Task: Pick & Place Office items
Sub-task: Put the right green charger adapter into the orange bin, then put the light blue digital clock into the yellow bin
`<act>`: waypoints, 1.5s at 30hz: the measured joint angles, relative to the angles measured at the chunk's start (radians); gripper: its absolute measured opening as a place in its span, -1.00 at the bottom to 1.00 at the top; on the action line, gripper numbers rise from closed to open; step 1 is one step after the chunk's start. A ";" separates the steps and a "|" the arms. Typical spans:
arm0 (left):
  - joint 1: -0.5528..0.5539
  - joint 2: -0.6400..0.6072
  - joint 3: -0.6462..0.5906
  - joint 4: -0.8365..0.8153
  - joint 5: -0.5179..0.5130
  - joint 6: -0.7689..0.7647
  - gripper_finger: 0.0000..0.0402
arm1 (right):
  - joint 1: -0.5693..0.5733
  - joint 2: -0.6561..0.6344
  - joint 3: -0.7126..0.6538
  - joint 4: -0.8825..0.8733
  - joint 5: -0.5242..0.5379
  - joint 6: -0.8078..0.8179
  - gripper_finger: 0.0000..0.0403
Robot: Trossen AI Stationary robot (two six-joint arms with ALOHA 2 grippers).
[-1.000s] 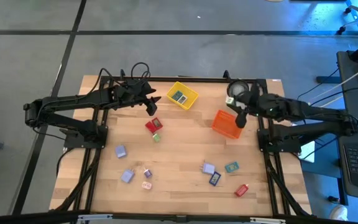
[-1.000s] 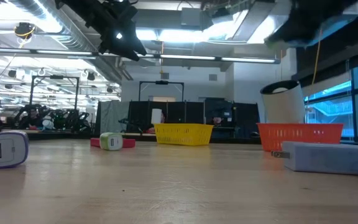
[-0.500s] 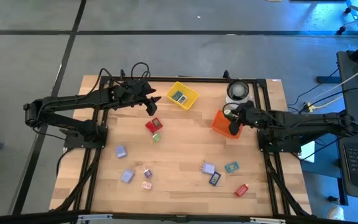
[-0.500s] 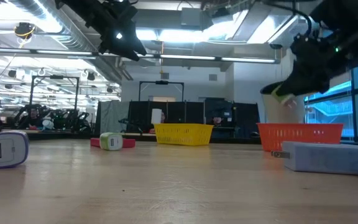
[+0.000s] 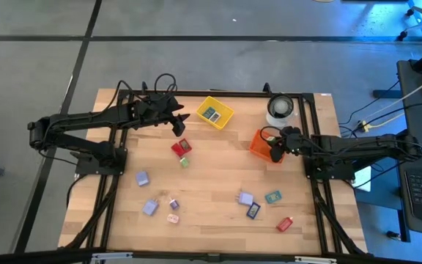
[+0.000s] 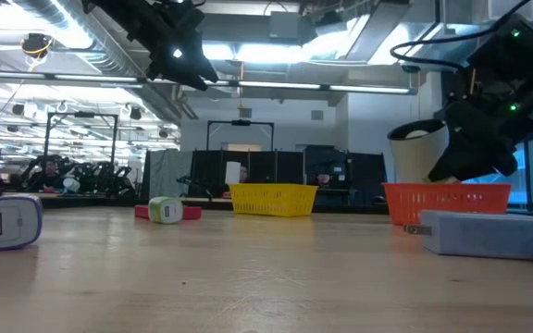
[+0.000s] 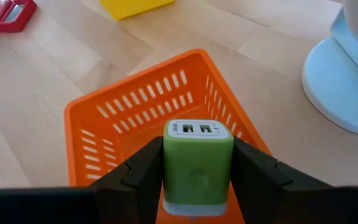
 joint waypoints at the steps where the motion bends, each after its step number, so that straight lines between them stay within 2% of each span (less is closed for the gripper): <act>1: 0.000 0.000 0.000 0.000 0.000 0.000 0.03 | 0.000 0.000 0.000 0.000 0.000 -0.003 -0.19; 11: 0.000 0.000 0.000 0.000 0.000 0.000 0.03 | 0.000 0.000 0.000 -0.001 0.000 0.013 -0.12; 20: 0.000 0.000 0.000 0.000 0.000 0.000 0.04 | 0.000 0.000 0.008 -0.004 0.004 0.075 0.14; 24: 0.000 0.000 0.000 0.000 0.000 0.000 0.03 | 0.000 0.000 0.080 -0.008 -0.011 0.015 0.26; 26: 0.000 0.000 0.000 0.000 0.000 0.000 0.04 | 0.000 0.000 0.138 -0.025 -0.063 -0.035 0.30; 28: 0.000 0.000 0.000 0.000 0.000 0.000 0.04 | 0.000 0.000 0.203 -0.058 -0.172 -0.080 0.33; 30: 0.000 0.000 0.000 0.000 0.000 0.000 0.04 | 0.002 0.000 0.259 -0.125 -0.332 -0.111 0.34; 34: 0.000 0.000 0.000 0.000 0.000 0.000 0.03 | 0.023 0.000 0.320 -0.282 -0.720 -0.138 0.32; 36: 0.000 0.000 0.000 0.000 0.000 0.000 0.03 | 0.044 0.000 0.321 -0.349 -0.839 -0.126 0.29; 38: 0.000 0.000 0.000 0.000 0.000 0.000 0.04 | 0.070 0.000 0.321 -0.408 -0.867 -0.130 0.27; 45: 0.000 0.000 0.000 0.000 0.000 0.000 0.03 | 0.148 0.011 0.321 -0.448 -0.740 -0.309 0.25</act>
